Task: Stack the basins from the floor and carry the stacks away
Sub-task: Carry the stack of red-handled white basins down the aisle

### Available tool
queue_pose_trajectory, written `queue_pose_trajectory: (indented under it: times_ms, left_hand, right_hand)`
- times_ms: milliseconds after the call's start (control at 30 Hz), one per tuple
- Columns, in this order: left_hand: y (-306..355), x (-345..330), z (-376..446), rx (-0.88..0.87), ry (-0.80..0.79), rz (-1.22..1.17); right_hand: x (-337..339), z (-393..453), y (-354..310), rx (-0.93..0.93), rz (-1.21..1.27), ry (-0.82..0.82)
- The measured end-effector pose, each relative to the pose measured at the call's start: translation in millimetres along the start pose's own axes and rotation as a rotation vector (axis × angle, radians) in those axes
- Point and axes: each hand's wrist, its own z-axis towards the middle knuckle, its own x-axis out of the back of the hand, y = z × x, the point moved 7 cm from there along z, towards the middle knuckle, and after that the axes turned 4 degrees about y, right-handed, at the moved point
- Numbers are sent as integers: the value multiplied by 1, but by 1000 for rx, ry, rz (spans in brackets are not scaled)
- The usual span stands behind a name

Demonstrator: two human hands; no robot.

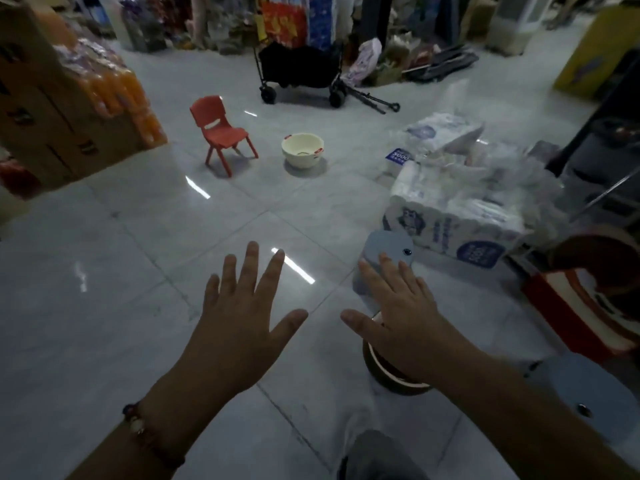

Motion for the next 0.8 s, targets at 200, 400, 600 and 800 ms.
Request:
queue_pose_trajectory:
  times_ms: [200,400,600,800]
  left_hand:
    - [-17,-8,137,-49,-23,40]
    - [-36,-12,273,-12,-76,102]
    - [-55,8,381,47,-59,54]
    - [-94,-1,477,88,-51,-8]
  right_hand:
    - [8,125,22,-67,76,21]
    - [30,270,38,-12,47,28]
    - [79,385,36,19,-2,16]
    - [100,495,25,40,-57,2]
